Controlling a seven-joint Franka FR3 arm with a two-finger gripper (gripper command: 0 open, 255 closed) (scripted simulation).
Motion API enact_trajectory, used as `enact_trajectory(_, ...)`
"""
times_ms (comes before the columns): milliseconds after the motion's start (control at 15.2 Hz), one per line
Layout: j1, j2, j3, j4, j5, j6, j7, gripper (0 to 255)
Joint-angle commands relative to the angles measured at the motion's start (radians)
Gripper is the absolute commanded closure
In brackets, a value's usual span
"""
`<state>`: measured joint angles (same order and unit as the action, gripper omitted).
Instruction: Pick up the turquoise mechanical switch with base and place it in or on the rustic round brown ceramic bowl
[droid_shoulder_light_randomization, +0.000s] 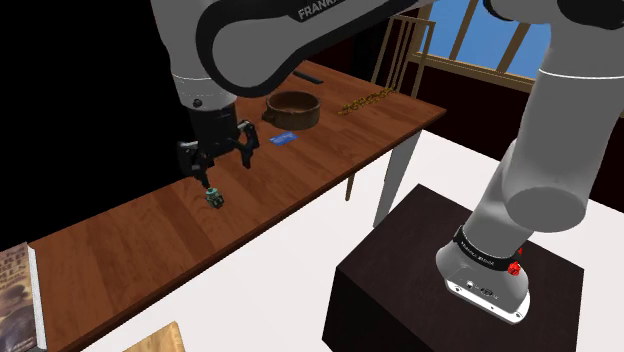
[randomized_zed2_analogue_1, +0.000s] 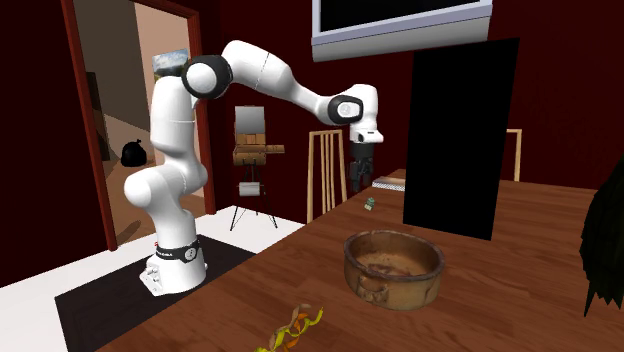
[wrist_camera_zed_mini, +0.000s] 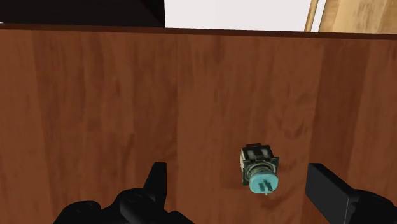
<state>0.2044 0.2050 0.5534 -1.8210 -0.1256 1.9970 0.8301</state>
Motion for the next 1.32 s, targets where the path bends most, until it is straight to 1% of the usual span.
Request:
enact_trajectory(0, 0.036, 0.083, 0.004, 0.065, -0.044, -0.006, 0.046, 0)
enact_trajectory(66, 0.049, 0.107, 0.002, 0.086, -0.055, -0.01, 0.057, 0)
enact_trajectory(594, 0.055, 0.143, -0.009, 0.029, -0.08, 0.078, 0.074, 0)
enact_trajectory(1056, 0.055, 0.143, -0.009, 0.029, -0.08, 0.078, 0.074, 0)
enact_trajectory(1122, 0.055, 0.143, -0.009, 0.029, -0.08, 0.078, 0.074, 255)
enact_trajectory(1254, 0.055, 0.143, -0.009, 0.029, -0.08, 0.078, 0.074, 255)
